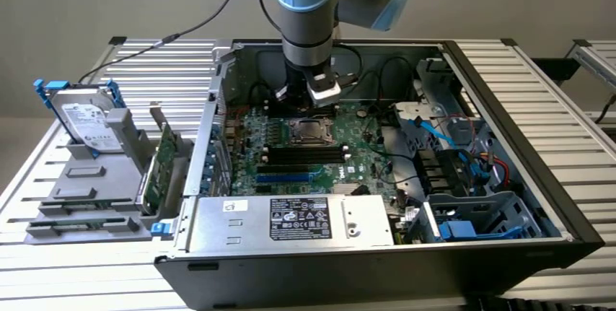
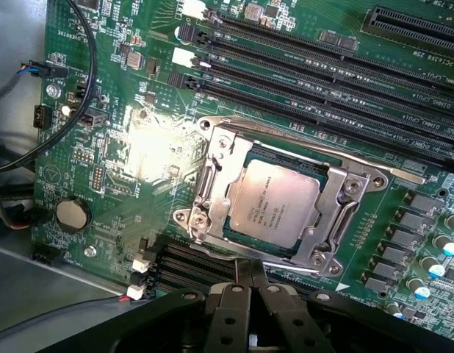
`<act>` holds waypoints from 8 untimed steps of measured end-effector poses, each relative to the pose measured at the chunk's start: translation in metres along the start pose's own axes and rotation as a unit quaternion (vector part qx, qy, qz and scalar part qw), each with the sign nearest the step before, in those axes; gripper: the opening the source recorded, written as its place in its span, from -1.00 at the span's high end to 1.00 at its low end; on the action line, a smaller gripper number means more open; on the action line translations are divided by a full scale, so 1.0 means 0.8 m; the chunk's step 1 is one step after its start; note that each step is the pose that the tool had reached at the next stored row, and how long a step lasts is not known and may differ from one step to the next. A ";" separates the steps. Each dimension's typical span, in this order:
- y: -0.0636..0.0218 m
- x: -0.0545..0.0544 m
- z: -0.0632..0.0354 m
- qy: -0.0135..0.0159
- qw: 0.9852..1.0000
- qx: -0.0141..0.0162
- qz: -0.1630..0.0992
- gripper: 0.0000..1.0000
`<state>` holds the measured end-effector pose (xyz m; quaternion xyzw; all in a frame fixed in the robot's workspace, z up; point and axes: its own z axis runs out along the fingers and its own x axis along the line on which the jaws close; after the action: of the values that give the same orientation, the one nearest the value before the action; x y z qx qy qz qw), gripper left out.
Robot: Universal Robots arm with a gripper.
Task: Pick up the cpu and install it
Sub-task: 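Install the first cpu locking lever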
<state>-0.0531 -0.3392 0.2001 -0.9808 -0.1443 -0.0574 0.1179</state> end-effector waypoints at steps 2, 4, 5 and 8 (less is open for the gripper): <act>0.000 0.000 0.001 0.000 1.000 0.000 0.000 0.79; 0.001 0.001 0.002 0.000 1.000 0.000 0.000 0.79; 0.001 0.001 0.002 0.000 1.000 0.000 0.000 0.79; 0.001 0.001 0.004 0.000 1.000 0.000 0.000 0.79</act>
<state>-0.0518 -0.3392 0.1972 -0.9808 -0.1442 -0.0574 0.1179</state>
